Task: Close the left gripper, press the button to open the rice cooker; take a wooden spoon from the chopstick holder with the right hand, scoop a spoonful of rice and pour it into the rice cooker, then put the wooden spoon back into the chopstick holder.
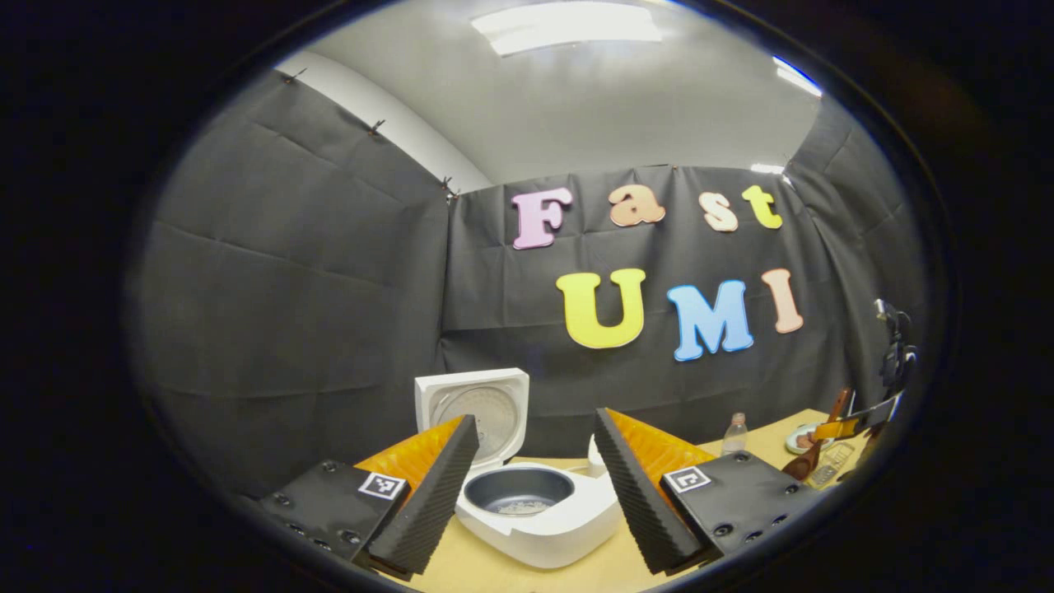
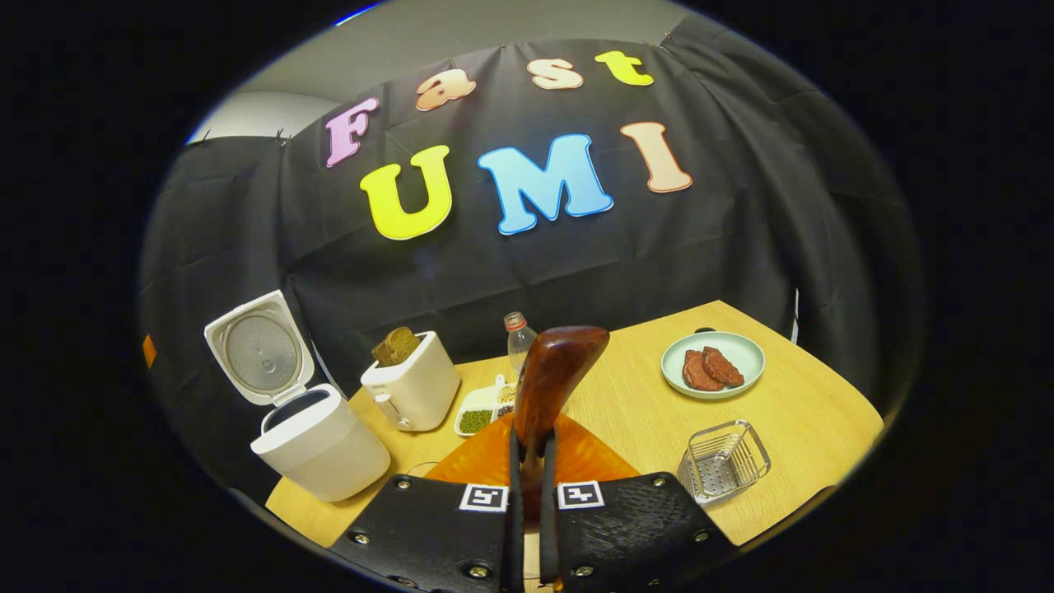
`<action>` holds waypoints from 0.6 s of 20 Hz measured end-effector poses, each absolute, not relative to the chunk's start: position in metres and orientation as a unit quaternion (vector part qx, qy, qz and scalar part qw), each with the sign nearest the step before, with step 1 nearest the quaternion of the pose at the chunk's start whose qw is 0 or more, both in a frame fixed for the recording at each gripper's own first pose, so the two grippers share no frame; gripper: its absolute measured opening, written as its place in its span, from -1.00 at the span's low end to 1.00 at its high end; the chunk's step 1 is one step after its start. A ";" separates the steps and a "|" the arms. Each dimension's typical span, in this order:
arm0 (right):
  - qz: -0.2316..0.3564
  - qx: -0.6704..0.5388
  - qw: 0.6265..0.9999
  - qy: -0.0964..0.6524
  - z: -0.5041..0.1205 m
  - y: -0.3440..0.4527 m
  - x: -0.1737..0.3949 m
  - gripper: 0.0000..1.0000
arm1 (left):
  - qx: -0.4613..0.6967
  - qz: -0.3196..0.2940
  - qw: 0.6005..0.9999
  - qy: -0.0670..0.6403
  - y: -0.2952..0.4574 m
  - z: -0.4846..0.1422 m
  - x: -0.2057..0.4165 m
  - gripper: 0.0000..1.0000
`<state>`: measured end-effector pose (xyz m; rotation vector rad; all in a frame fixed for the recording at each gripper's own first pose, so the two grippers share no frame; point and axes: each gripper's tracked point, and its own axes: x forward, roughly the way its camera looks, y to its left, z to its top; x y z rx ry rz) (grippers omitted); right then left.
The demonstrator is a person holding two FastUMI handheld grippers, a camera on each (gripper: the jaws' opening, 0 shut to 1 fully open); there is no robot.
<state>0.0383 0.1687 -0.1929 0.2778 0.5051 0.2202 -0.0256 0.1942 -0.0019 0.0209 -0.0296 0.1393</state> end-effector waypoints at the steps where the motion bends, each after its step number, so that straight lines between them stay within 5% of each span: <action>1: 0.110 0.132 0.953 0.251 -0.198 0.175 0.037 -0.84 | 0.011 0.069 0.998 -0.013 0.198 -0.005 -0.025 0.96; 12: 0.129 0.080 0.948 0.281 -0.258 0.233 0.024 -0.84 | 0.013 0.077 0.997 0.010 0.235 -0.024 -0.021 0.96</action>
